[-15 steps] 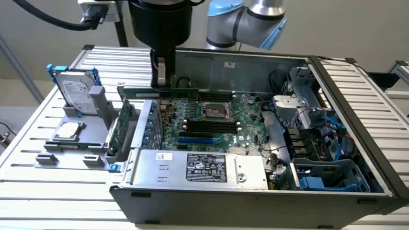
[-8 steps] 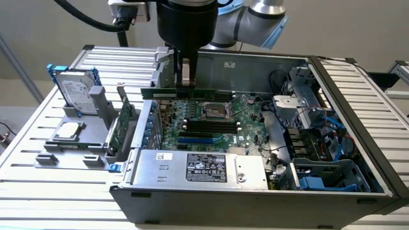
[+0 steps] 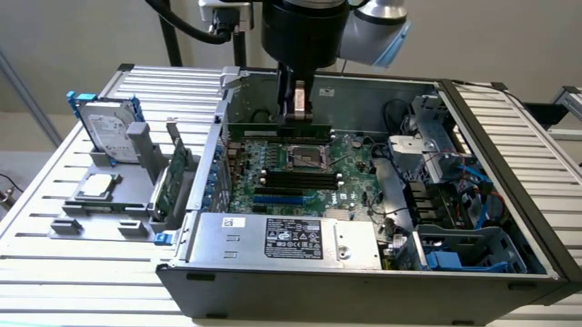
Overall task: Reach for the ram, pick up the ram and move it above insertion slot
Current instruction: 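Pick up the ram and move it above insertion slot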
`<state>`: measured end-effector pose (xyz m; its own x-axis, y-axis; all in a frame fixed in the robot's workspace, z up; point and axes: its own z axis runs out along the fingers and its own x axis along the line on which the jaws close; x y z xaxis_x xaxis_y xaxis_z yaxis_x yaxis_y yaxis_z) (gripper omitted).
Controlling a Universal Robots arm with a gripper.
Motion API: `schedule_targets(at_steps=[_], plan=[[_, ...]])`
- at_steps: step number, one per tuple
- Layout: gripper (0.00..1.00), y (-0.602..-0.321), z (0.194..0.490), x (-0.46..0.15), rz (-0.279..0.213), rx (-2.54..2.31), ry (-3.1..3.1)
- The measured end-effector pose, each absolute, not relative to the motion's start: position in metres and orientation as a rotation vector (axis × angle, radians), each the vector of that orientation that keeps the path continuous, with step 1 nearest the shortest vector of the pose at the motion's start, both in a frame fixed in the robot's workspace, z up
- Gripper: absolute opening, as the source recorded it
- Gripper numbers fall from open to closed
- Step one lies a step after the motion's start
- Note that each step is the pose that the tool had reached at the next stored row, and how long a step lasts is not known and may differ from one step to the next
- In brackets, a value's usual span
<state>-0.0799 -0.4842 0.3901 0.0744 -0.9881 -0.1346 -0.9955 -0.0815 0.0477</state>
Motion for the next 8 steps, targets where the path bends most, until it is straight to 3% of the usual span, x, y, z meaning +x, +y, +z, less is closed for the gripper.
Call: schedule_targets(at_steps=[8], plan=[[0.14,-0.466,0.39,-0.064,0.196,-2.265,2.094]])
